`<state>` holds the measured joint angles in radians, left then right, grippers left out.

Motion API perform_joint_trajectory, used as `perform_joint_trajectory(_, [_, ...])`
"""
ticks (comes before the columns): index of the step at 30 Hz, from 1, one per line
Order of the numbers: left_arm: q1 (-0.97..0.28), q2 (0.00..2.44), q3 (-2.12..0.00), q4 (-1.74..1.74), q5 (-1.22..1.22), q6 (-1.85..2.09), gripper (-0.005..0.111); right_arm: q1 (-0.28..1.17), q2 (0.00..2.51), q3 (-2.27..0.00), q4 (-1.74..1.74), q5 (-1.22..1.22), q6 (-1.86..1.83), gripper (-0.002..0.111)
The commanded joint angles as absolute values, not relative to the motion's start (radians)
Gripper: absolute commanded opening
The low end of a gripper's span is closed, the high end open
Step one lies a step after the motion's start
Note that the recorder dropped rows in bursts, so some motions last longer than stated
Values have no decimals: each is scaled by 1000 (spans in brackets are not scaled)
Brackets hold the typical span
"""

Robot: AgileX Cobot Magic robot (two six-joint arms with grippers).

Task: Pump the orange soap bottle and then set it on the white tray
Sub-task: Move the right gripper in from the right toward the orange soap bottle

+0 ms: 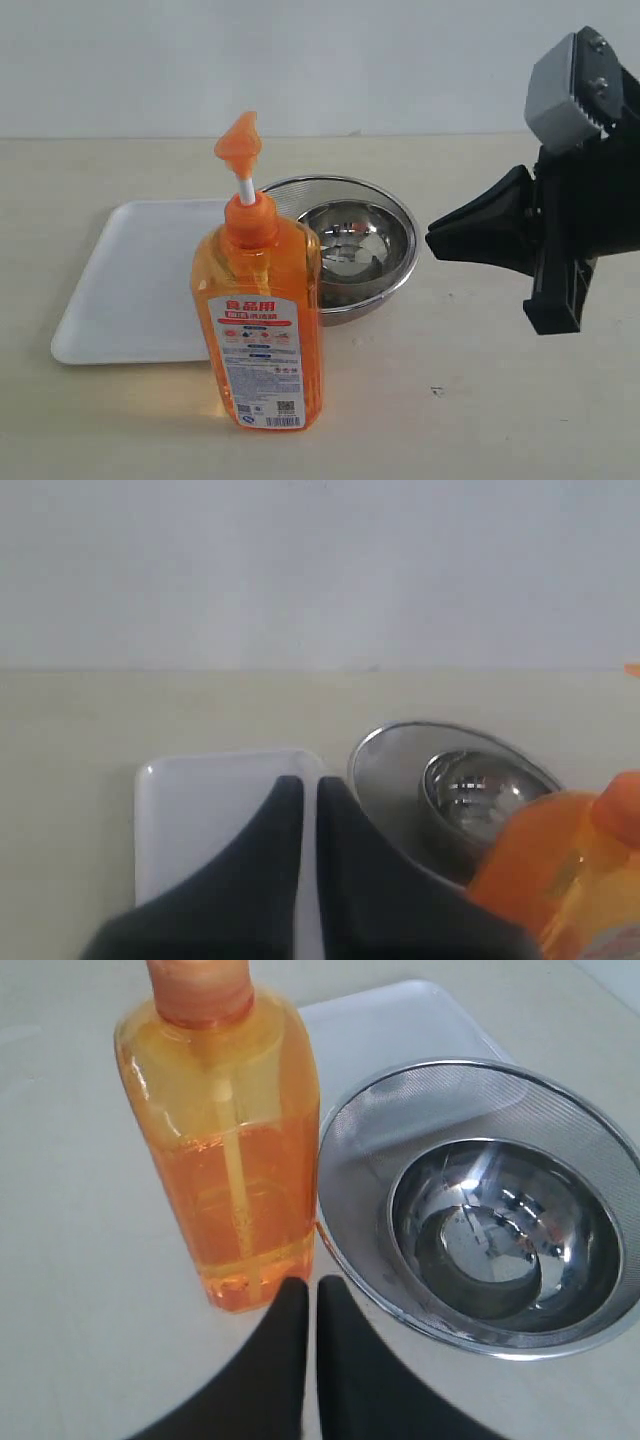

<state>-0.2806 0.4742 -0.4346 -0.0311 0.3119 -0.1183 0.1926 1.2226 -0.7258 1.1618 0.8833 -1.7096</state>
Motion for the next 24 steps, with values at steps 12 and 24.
perform_joint_trajectory(12, [-290, 614, -464, -71, 365, -161, 5, 197, 1221, -735, 1198, 844, -1643, 0])
perform_joint_trajectory(24, [-290, 614, -464, -75, 359, -277, 5, 197, 1221, -735, 1198, 840, -1635, 0])
